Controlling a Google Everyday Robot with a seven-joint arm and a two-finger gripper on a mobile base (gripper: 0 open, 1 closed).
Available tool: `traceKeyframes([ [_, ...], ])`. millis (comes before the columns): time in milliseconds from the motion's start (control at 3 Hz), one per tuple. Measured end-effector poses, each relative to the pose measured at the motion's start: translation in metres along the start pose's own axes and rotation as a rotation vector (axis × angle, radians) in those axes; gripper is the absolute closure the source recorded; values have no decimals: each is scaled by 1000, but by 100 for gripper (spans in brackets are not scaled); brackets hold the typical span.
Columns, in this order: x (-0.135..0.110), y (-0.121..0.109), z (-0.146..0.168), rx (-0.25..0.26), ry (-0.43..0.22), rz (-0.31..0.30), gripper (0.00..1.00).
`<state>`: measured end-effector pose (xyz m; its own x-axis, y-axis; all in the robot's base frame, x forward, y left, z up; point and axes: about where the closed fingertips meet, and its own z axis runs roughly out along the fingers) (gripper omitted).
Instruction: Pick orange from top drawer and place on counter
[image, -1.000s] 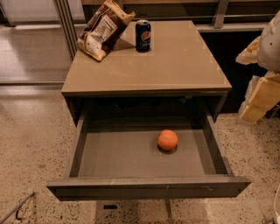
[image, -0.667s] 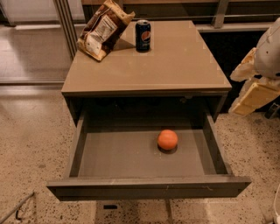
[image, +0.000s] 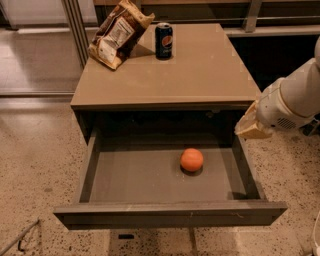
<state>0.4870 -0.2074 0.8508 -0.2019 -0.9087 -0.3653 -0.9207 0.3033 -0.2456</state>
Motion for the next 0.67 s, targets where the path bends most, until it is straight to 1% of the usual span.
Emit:
traceKeyframes([
  [333, 6, -8, 61, 4, -75, 46, 100],
  [667, 8, -10, 119, -22, -147, 110, 100],
])
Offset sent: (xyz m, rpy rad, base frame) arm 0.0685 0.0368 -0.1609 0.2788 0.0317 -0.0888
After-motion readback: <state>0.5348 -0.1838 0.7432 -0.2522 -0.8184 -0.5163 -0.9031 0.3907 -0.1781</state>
